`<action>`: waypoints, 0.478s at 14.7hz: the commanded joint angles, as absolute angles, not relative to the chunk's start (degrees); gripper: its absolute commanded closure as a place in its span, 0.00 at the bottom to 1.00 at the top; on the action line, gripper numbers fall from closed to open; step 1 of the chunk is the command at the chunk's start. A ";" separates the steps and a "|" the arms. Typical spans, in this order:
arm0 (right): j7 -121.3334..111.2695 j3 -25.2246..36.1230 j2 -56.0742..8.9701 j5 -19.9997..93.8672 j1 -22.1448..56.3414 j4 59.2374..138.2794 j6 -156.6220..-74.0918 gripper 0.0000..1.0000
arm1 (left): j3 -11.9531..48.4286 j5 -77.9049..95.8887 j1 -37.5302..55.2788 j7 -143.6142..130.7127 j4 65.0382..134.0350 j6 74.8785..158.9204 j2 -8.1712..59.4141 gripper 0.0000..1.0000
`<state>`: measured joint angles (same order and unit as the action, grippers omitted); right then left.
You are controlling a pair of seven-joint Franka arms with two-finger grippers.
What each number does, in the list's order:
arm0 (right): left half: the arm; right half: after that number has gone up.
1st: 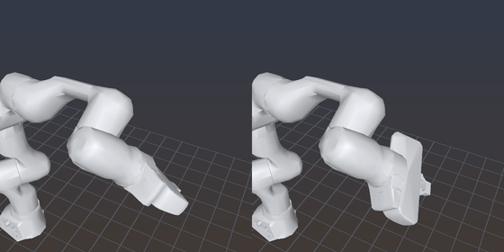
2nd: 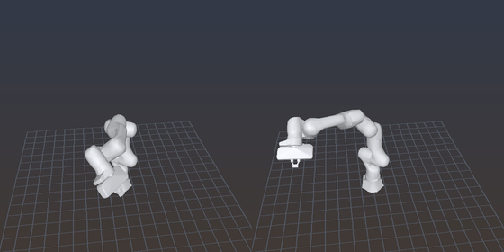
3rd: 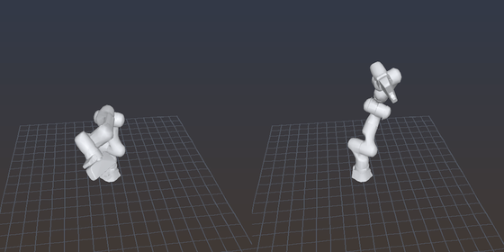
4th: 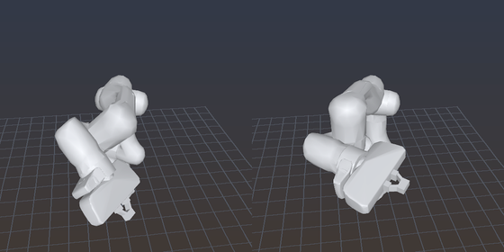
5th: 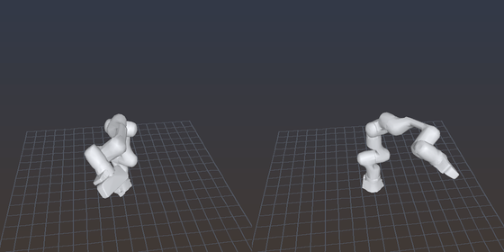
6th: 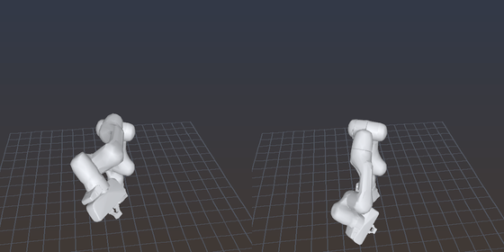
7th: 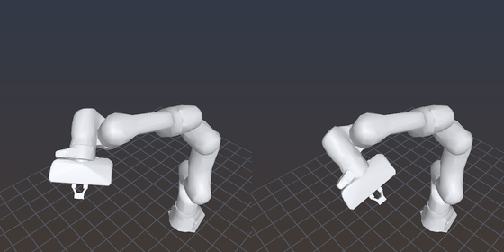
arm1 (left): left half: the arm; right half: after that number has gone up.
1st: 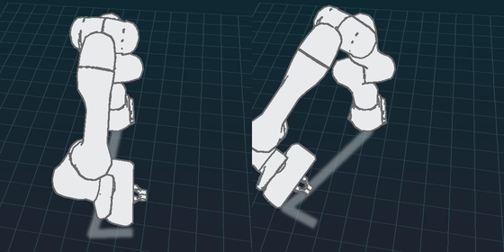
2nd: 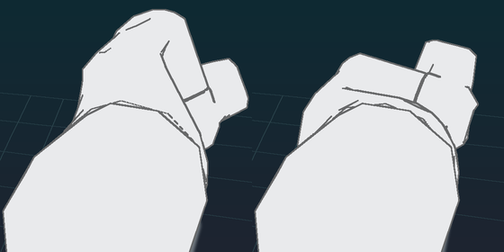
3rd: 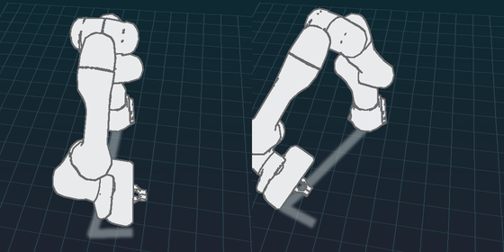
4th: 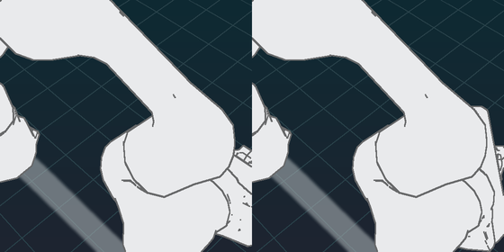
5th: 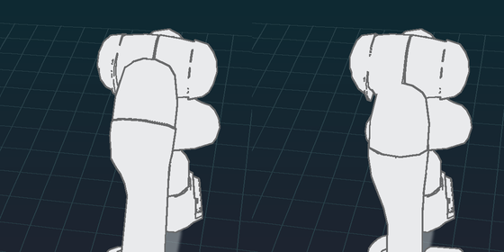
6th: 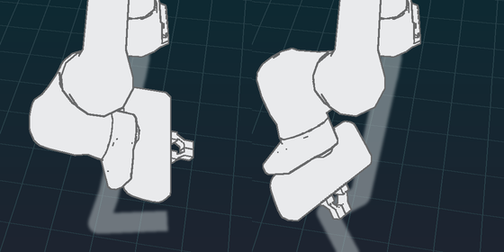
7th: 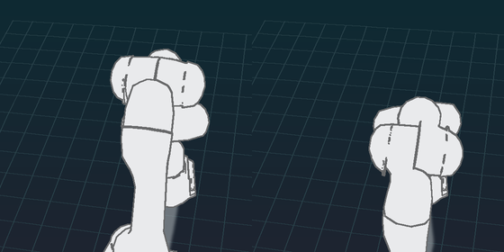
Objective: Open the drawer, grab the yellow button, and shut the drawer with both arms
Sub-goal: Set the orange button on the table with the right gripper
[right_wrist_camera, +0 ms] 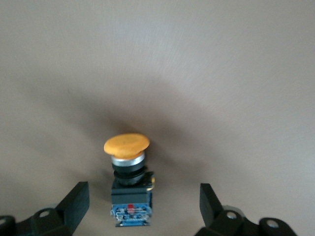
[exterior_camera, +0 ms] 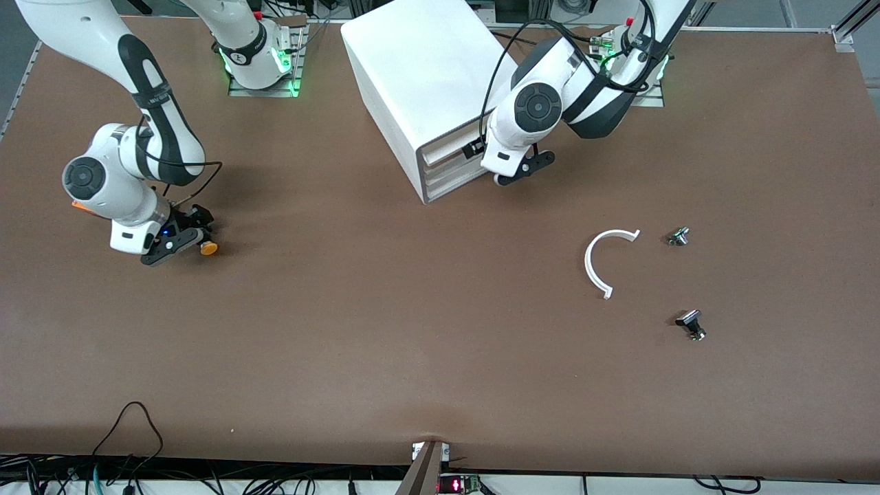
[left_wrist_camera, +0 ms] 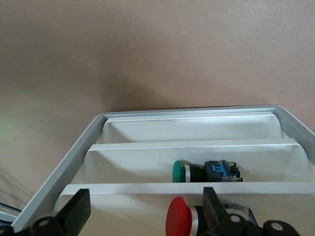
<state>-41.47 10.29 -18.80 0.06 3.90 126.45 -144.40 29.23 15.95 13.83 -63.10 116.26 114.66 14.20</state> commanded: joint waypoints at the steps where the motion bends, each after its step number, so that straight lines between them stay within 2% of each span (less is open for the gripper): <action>1: -42.19 8.53 -16.79 1.49 3.52 119.03 -135.90 0.00 | 29.97 17.67 12.75 -62.49 117.07 113.64 12.48 0.00; 3: -42.27 8.53 -16.61 3.24 3.60 114.02 -130.20 0.00 | 28.40 17.32 10.64 -62.05 115.06 113.82 12.39 0.00; 5: -42.36 8.53 -16.87 9.11 4.39 107.01 -123.09 0.00 | 22.71 16.61 10.37 -57.43 111.21 113.47 12.39 0.00; 7: -41.67 8.53 -16.70 9.58 5.01 103.90 -120.68 0.00 | 19.00 16.61 9.76 -51.88 108.47 110.94 12.22 0.00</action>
